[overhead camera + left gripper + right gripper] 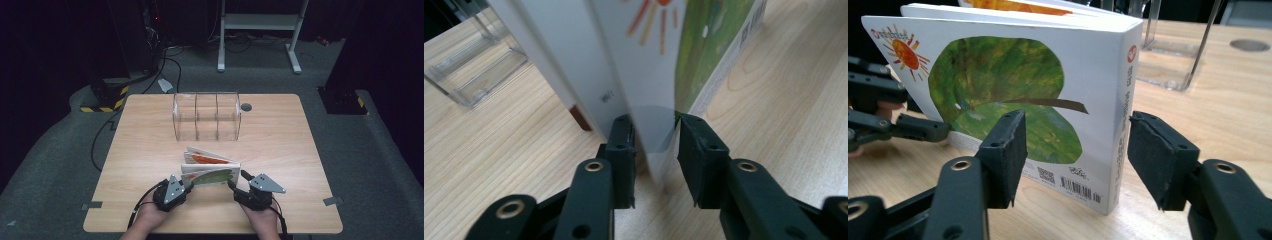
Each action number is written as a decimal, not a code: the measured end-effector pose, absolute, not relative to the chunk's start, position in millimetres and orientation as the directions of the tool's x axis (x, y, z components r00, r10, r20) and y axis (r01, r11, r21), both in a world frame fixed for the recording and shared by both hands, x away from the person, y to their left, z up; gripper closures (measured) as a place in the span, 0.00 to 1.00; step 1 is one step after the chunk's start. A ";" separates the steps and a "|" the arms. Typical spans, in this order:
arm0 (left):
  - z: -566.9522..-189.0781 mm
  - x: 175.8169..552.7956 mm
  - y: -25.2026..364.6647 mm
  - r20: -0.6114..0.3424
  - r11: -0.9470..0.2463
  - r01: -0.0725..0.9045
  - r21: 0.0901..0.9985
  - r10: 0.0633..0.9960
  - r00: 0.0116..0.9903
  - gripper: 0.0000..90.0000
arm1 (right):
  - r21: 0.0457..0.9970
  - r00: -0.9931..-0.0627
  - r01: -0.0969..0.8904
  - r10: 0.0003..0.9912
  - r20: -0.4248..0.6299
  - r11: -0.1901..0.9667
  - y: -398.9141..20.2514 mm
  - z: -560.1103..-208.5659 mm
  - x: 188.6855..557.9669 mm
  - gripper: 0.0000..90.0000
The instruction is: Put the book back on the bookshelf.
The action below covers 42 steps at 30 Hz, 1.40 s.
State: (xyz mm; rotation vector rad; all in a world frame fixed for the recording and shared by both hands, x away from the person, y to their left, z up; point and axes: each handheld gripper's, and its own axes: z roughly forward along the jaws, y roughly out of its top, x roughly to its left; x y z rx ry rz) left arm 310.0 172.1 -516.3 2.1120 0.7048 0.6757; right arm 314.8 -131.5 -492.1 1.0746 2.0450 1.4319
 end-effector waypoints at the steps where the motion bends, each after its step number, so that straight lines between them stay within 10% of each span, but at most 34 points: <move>1: -516.3 310.0 172.1 0.224 -0.531 0.252 0.809 0.675 0.703 0.73 | 0.920 -0.613 0.352 0.785 0.089 0.171 -131.5 -492.1 314.8 0.43; 14: -513.3 309.2 187.9 0.163 -0.457 0.303 0.837 0.734 0.659 0.49 | 0.924 -0.666 0.344 0.737 0.116 0.165 -137.3 -485.2 331.2 0.27; 27: -517.4 302.6 227.9 0.129 -0.373 0.412 0.831 0.850 0.510 0.47 | 0.930 -0.726 0.322 0.676 0.122 0.178 -122.2 -481.4 351.3 0.26; 42: -527.2 311.9 233.9 0.134 -0.366 0.529 0.766 0.895 0.426 0.44 | 0.950 -0.756 0.238 0.652 0.050 0.203 -118.1 -479.8 340.4 0.78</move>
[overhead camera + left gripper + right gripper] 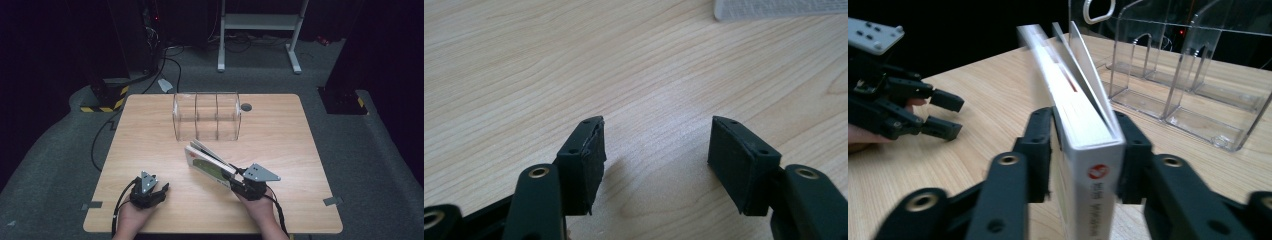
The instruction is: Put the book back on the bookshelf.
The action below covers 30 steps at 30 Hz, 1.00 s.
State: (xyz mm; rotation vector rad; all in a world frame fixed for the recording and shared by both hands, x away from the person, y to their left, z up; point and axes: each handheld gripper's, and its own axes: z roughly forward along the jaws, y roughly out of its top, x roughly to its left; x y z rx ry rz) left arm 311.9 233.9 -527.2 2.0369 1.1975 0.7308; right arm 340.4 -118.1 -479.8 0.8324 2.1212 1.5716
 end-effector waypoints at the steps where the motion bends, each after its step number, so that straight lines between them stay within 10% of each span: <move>1: -527.1 312.8 234.0 0.135 -0.367 0.529 0.765 0.895 0.426 0.44 | 0.950 -0.756 0.238 0.652 0.050 0.203 -118.1 -479.8 340.4 0.78; 30: -526.9 337.1 217.9 0.119 -0.367 0.528 0.765 0.888 0.444 0.44 | 0.954 -0.537 0.256 0.844 0.009 0.153 -151.0 -478.3 310.1 0.83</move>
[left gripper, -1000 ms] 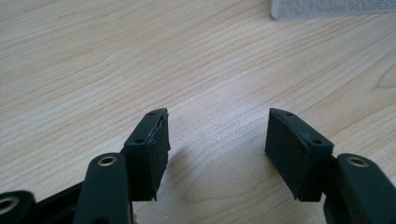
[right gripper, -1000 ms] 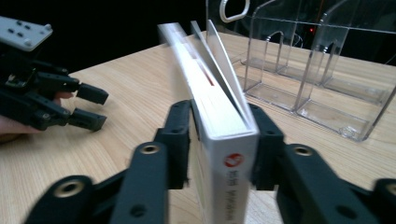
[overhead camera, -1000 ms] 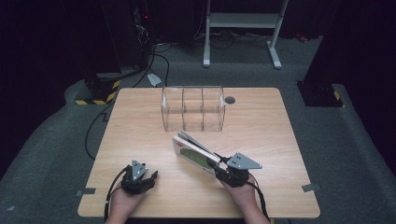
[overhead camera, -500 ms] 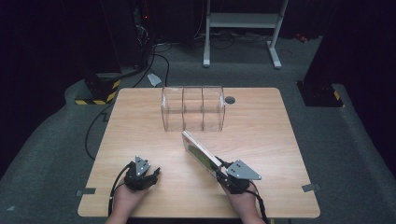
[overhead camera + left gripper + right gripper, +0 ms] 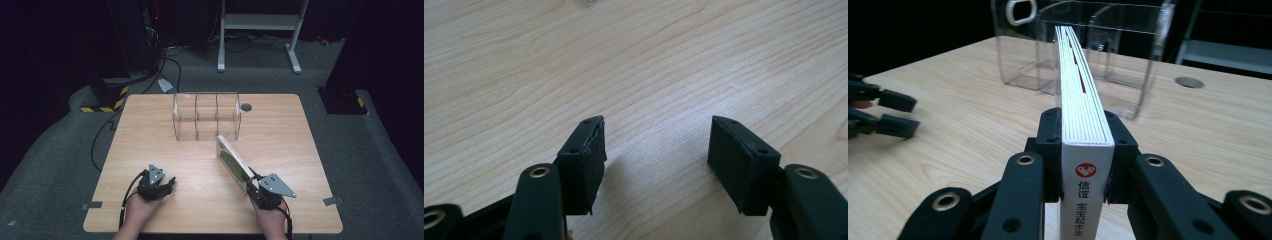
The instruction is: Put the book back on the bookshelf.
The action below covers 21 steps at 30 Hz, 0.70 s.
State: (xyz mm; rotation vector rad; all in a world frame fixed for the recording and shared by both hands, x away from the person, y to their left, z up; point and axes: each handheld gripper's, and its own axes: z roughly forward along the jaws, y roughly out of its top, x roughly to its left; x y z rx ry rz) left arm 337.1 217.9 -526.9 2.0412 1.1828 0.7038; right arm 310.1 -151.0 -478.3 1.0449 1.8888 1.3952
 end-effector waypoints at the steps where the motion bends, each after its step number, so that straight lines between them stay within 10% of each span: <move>1: -526.9 337.2 217.6 0.122 -0.369 0.527 0.765 0.887 0.445 0.44 | 0.955 -0.525 0.257 0.851 0.009 0.149 -152.8 -478.3 309.9 0.83; 21: -527.1 339.7 219.7 0.095 -0.355 0.536 0.766 0.887 0.451 0.45 | 0.937 -0.416 0.323 0.909 0.014 0.134 -157.0 -484.7 309.9 0.81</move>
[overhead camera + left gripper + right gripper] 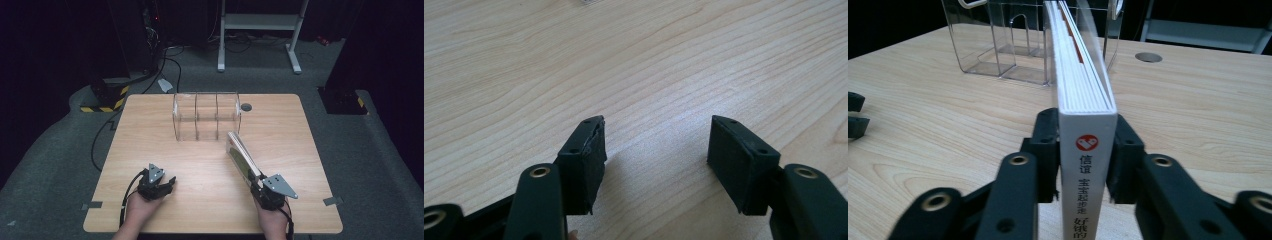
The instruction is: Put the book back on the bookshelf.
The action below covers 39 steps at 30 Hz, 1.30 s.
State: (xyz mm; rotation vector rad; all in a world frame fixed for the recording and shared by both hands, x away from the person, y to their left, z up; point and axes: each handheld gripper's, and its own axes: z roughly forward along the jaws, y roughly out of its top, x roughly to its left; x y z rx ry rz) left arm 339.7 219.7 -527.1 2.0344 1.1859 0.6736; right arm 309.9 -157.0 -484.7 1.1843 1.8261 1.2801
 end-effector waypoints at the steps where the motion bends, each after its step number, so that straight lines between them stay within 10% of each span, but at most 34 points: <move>1: -527.1 339.8 219.8 0.094 -0.355 0.537 0.765 0.887 0.452 0.44 | 0.936 -0.418 0.323 0.909 0.010 0.139 -156.3 -484.3 310.5 0.82; 39: -527.4 341.7 222.2 0.028 -0.320 0.564 0.761 0.885 0.465 0.43 | 0.952 -0.344 0.259 0.937 -0.065 0.162 -102.9 -431.1 398.9 0.84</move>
